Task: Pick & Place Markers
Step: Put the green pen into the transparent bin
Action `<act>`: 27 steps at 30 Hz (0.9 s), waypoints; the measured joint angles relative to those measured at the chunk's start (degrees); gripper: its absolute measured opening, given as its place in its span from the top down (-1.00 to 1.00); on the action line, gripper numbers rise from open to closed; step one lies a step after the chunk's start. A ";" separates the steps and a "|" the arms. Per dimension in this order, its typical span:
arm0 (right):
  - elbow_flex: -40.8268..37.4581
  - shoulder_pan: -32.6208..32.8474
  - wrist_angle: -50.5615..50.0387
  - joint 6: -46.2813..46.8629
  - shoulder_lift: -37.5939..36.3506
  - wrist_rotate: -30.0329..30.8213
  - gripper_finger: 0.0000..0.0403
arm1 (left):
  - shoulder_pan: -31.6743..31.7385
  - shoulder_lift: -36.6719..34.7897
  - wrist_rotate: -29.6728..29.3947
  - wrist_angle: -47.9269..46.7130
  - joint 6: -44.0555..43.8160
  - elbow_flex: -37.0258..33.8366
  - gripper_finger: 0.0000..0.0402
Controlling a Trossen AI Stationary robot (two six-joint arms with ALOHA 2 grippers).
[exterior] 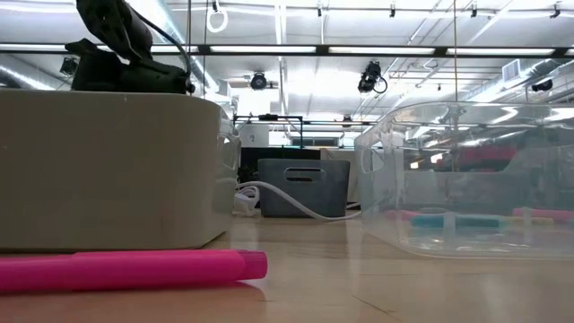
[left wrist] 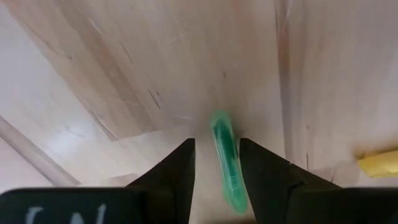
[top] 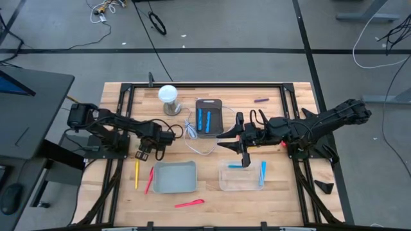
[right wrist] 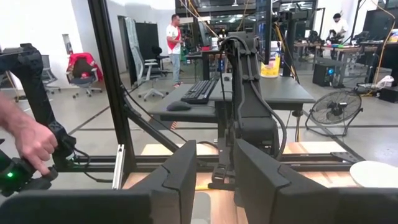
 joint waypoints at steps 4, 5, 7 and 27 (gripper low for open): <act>0.00 0.00 0.00 0.06 0.00 0.00 0.45 | -0.04 1.20 -0.04 -0.01 0.02 0.15 0.35; 0.00 0.00 0.00 0.11 0.02 0.00 0.45 | -0.03 1.22 0.08 -0.03 0.05 0.15 0.35; 0.00 0.00 0.01 0.20 0.02 0.01 0.45 | -0.06 1.22 0.44 -0.03 0.13 0.15 0.37; 0.00 0.00 0.01 0.10 0.04 0.17 0.45 | 0.58 1.42 3.12 -0.77 -2.08 2.31 0.86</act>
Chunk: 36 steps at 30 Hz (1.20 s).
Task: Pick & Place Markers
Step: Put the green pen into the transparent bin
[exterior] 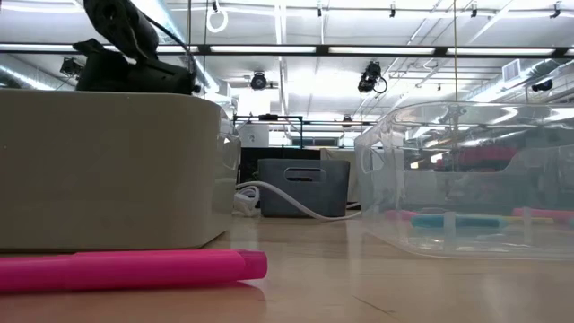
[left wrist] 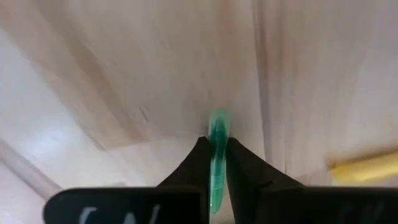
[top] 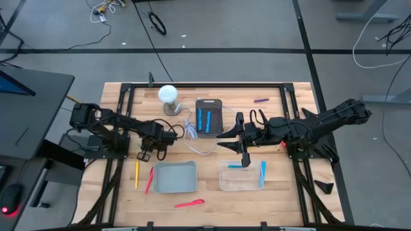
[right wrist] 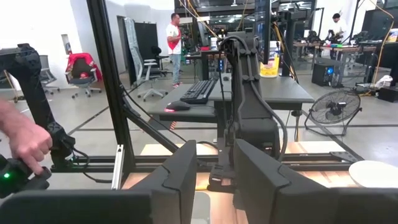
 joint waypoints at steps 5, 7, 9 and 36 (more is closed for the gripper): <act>0.00 0.00 0.01 0.08 0.00 0.00 0.45 | 2.04 -1.75 2.30 -0.46 -4.05 2.42 0.86; 0.00 0.00 0.04 0.08 0.00 0.00 0.45 | 2.67 -3.19 3.12 -0.43 -5.49 3.18 0.86; 0.00 0.00 0.38 0.08 0.00 0.00 0.45 | 2.98 -4.99 3.52 -0.68 -6.87 4.25 0.86; -0.02 -0.01 6.01 3.66 0.00 -0.02 0.45 | 2.84 -32.79 -0.73 14.30 -30.01 14.15 0.86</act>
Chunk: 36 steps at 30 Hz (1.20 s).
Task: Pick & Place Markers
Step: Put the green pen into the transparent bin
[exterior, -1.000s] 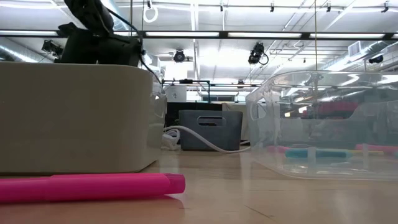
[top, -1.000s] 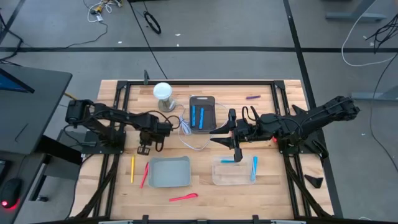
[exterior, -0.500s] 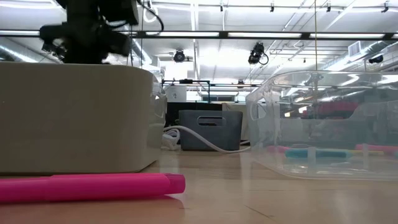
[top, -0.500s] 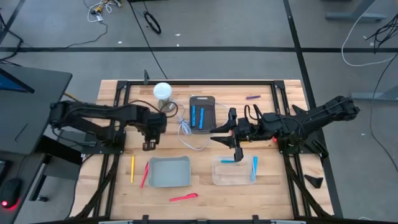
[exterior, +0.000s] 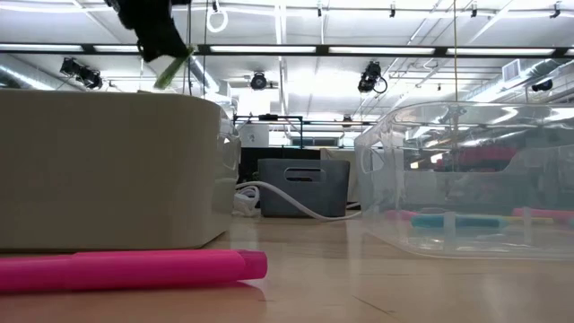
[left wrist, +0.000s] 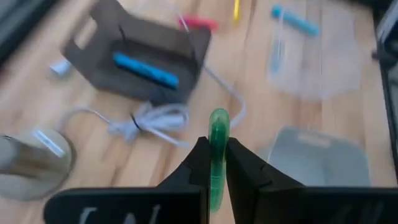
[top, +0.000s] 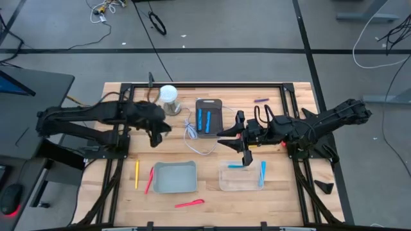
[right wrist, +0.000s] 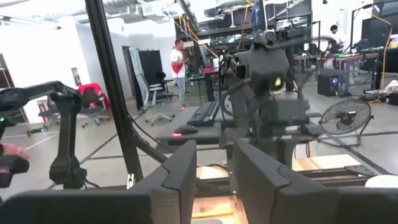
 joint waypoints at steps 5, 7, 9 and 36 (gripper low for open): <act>0.00 -0.01 0.91 0.02 0.00 0.00 0.45 | 0.00 -5.31 -2.39 4.98 -2.51 0.00 0.86; 0.00 -0.01 1.16 0.04 0.00 0.00 0.45 | 0.00 -7.31 -2.46 8.38 -3.31 0.00 0.86; 0.00 -0.01 1.53 0.08 0.00 0.00 0.45 | -0.01 -9.05 -2.80 11.24 -4.17 -0.02 0.86; 0.00 -0.20 5.76 10.30 0.00 2.43 0.45 | -5.12 -13.40 -4.41 44.73 1.68 -0.04 0.86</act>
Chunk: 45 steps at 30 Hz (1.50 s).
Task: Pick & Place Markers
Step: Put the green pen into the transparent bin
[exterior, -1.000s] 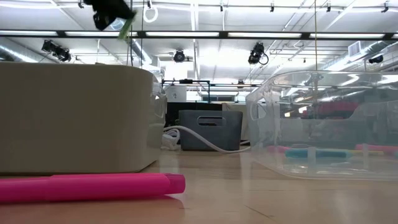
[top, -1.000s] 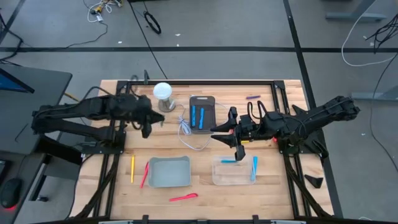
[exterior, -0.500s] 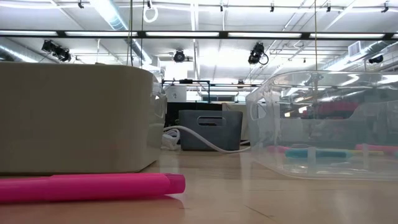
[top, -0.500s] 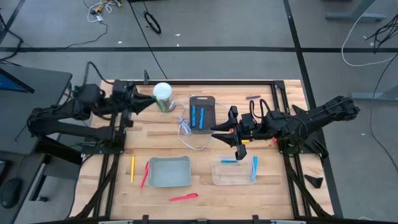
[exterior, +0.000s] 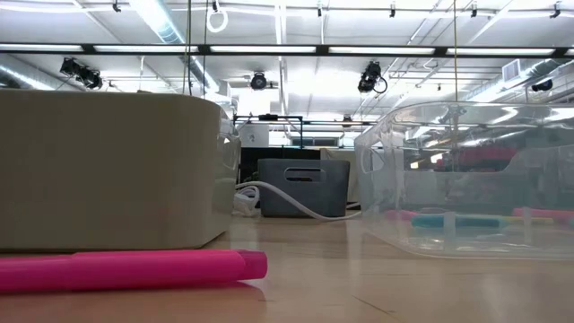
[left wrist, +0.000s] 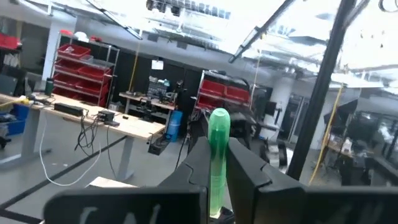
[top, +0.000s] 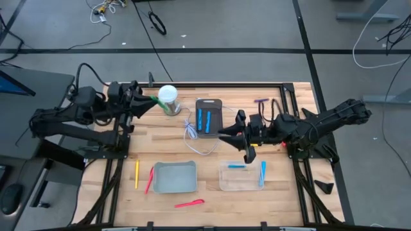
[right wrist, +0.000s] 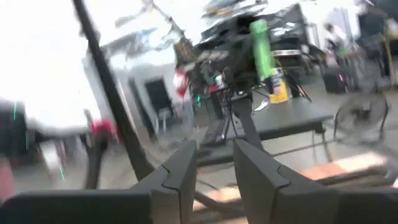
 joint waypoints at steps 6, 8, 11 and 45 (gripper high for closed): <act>0.00 -2.45 0.33 29.18 0.00 4.66 0.43 | -3.43 4.91 -1.62 1.32 6.63 0.00 0.86; 0.00 -3.04 0.43 36.66 0.12 2.45 0.42 | -4.50 7.09 -2.21 2.87 9.55 0.00 0.86; 0.00 -3.90 0.19 48.88 0.26 -1.10 0.38 | -6.00 10.25 -4.11 4.02 14.22 0.00 0.86; 0.00 -3.91 -6.18 98.53 0.28 -4.46 -0.02 | -20.26 40.58 -27.98 -2.21 63.63 22.25 0.86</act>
